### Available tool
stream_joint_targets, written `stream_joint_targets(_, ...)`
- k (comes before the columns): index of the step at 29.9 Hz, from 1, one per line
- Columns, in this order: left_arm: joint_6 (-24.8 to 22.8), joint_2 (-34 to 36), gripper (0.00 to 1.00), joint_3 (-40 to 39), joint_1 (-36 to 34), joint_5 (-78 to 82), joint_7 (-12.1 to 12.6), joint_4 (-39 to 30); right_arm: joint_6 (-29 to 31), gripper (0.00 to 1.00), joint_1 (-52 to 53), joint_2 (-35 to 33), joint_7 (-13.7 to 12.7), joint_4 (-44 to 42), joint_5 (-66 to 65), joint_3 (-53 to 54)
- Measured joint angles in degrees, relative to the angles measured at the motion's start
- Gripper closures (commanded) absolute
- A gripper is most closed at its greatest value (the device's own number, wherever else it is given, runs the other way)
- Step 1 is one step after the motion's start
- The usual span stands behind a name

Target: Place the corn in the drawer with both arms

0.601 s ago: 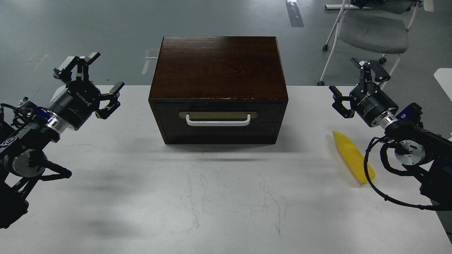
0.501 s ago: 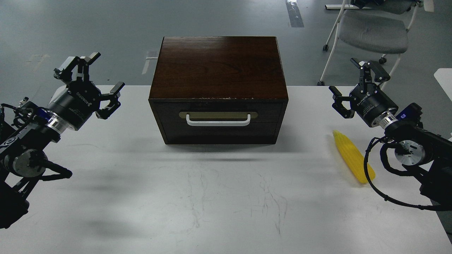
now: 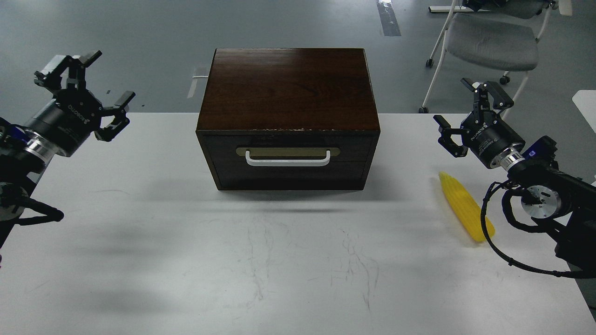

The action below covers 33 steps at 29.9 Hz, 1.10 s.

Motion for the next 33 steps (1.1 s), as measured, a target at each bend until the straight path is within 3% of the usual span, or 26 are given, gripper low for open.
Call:
stream_joint_targets(9, -0.02, 8.96, 0.02, 0.26, -14.33, 13.61, 0.12, -7.36, 0.0, 0.0, 0.17, -0.37, 0.0, -0.07, -0.03, -0.09)
stream_joint_targets(17, -0.02, 8.83, 0.02, 0.26, -22.53, 33.51, -0.02, -24.27, 0.0, 0.0, 0.04, -0.47, 0.0, 0.38, -0.06, -0.08)
stream_joint_targets(21, -0.02, 6.28, 0.02, 1.86, -26.6, 43.83, -0.08, -26.86, 0.0, 0.0, 0.05, -0.43, 0.0, 0.19, -0.06, 0.09)
stream_joint_targets(29, 0.0, -0.41, 0.02, 18.21, -39.51, 62.73, -1.87, -27.44, 0.0, 0.0, 0.16, 0.3, 0.0, -0.07, -0.1, 0.13)
stream_joint_targets(33, 0.0, -5.4, 0.02, 28.1, -46.19, 72.3, -5.35, -26.71, 0.0, 0.0, 0.03, 0.69, 0.0, -0.09, -0.11, 0.48)
